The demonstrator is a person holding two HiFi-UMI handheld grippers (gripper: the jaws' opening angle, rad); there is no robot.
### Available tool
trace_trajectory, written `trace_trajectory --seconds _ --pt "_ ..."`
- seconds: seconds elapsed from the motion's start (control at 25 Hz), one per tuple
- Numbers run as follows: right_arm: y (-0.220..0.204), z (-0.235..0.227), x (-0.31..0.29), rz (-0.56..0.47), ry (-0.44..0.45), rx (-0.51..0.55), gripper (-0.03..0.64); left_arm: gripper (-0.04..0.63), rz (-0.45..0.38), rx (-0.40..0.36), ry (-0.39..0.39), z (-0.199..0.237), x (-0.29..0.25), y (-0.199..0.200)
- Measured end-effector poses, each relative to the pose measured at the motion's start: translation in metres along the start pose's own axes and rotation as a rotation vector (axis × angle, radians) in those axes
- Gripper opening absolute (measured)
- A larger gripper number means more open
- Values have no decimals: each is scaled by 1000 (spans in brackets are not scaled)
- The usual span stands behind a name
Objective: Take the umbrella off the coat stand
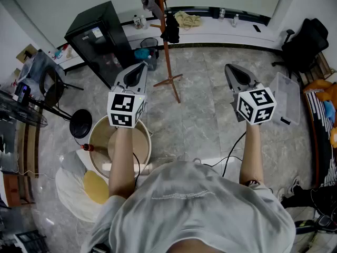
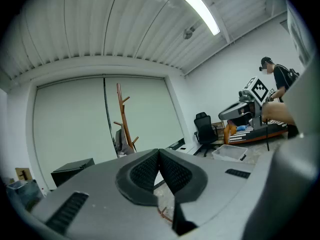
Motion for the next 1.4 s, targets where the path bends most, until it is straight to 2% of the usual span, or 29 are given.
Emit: trace_trajectory --seconds 0.36,0.52,0.84,1.08,1.4 --pt "-18 -40 0 -4 5 17 21 15 25 13 15 -26 -28 1" --pt "-28 -65 -1 -15 56 -28 21 15 49 58 43 -39 -42 -4" --pt "-44 -120 -30 11 77 -49 21 15 86 60 76 -44 -88 -8" --pt "-30 -152 -94 20 70 -22 23 15 85 55 84 -11 -147 -11" --pt "2 -197 -223 23 117 0 26 15 86 103 147 84 -250 -27"
Point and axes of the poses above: the fingertips, and each gripper's own axes: x backward along the fingers, z to its left, y out of its top, the point moved 1 cm from there along x, backward along the fingers, and after that the axes turned 5 degrees about z, right-handed, at the moved point
